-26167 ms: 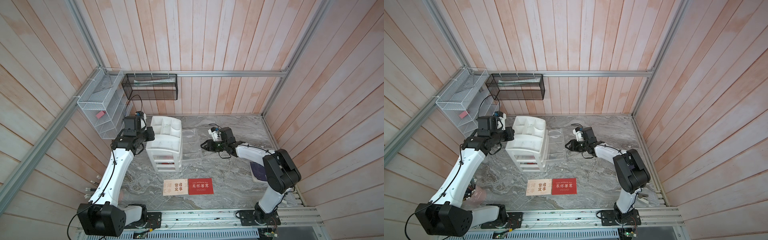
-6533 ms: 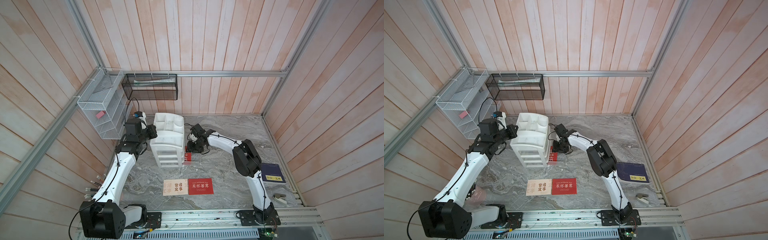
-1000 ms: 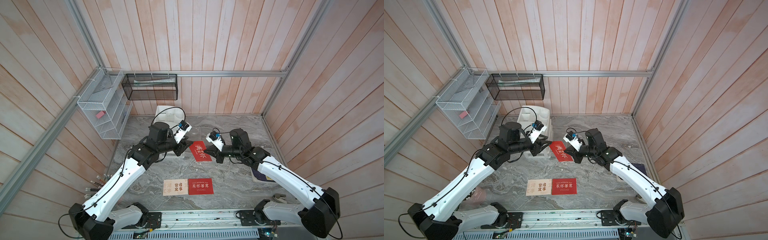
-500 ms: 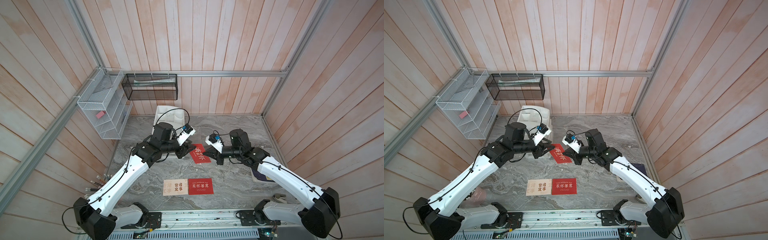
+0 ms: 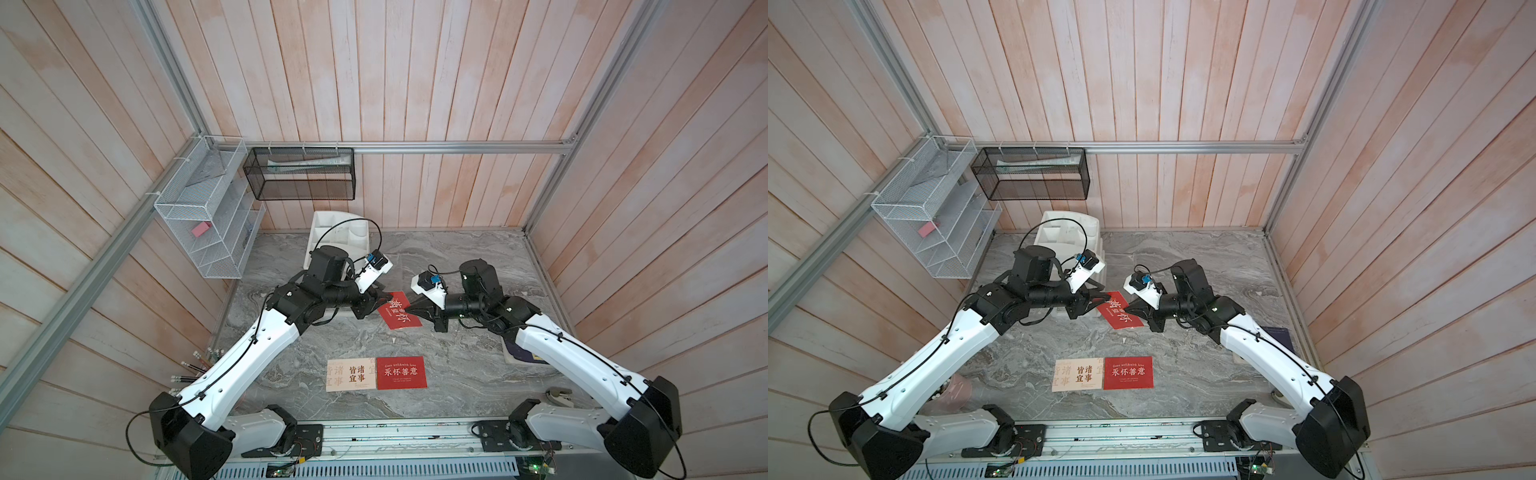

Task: Take the postcards out of the drawer
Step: Place the postcard at the center of the board.

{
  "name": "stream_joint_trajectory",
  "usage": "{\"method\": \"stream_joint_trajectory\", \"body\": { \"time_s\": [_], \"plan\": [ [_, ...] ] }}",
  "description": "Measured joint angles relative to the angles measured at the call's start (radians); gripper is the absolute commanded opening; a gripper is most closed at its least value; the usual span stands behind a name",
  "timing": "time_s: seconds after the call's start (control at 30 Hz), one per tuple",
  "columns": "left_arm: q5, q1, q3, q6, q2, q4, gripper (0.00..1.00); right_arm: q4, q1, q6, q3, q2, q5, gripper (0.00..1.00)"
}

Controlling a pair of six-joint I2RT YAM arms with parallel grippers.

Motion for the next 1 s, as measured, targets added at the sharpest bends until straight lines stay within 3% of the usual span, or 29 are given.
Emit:
{"method": "stream_joint_trajectory", "body": {
  "time_s": [0.2, 0.47, 0.7, 1.0],
  "plan": [
    [0.031, 0.0, 0.0, 0.018, 0.0, -0.034, 0.34, 0.013, 0.0, -0.008, -0.003, 0.0, -0.007, 0.0],
    [0.052, 0.0, 0.0, 0.031, 0.0, -0.045, 0.13, 0.021, 0.0, -0.008, -0.003, 0.003, -0.006, 0.02],
    [0.051, -0.001, 0.0, 0.025, 0.0, -0.045, 0.0, 0.03, 0.0, 0.002, -0.003, 0.018, -0.005, 0.13],
    [0.034, -0.002, 0.0, 0.0, 0.0, -0.005, 0.0, 0.097, -0.044, 0.095, -0.016, 0.018, 0.008, 0.38]
  ]
}}
